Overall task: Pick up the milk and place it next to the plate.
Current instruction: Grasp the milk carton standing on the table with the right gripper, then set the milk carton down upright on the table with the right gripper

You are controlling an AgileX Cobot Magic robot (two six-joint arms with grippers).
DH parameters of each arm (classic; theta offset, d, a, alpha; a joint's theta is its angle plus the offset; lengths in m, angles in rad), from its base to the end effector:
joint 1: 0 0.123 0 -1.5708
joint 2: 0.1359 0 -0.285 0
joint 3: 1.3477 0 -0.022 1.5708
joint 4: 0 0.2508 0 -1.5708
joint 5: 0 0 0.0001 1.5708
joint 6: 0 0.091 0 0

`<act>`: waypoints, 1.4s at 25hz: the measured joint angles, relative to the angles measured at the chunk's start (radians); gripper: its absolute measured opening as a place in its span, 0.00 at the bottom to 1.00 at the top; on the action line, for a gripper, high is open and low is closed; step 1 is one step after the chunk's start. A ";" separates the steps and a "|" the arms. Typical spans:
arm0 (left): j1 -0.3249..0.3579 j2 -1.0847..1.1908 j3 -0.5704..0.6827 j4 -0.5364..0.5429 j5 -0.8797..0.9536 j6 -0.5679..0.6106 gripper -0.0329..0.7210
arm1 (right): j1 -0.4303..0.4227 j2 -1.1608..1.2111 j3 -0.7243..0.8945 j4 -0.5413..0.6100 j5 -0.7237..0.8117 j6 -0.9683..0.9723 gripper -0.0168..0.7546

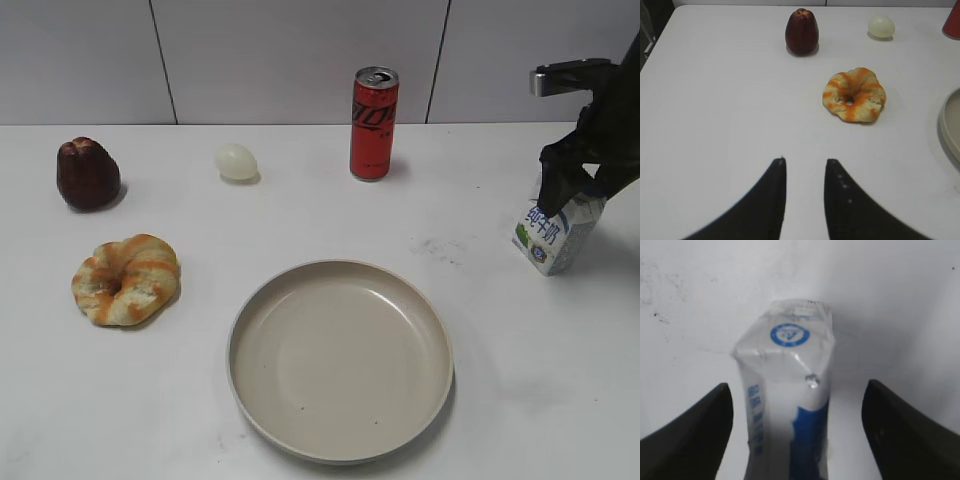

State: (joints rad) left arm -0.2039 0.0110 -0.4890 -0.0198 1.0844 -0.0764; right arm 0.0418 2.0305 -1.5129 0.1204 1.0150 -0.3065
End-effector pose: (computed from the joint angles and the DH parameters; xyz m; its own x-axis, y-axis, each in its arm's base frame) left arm -0.0032 -0.0010 0.2724 -0.5027 0.0166 -0.8643 0.1750 0.9811 -0.0829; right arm 0.4078 0.0264 0.1845 -0.9487 -0.2790 -0.1489 -0.2912 0.9543 0.0674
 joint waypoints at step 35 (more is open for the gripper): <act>0.000 0.000 0.000 0.000 0.000 0.000 0.32 | 0.315 -0.262 0.063 -0.114 0.144 0.087 0.39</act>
State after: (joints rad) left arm -0.2039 0.0110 -0.4890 -0.0198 1.0844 -0.0764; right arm 0.3564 1.7687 -1.4497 0.0069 1.1589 -0.2192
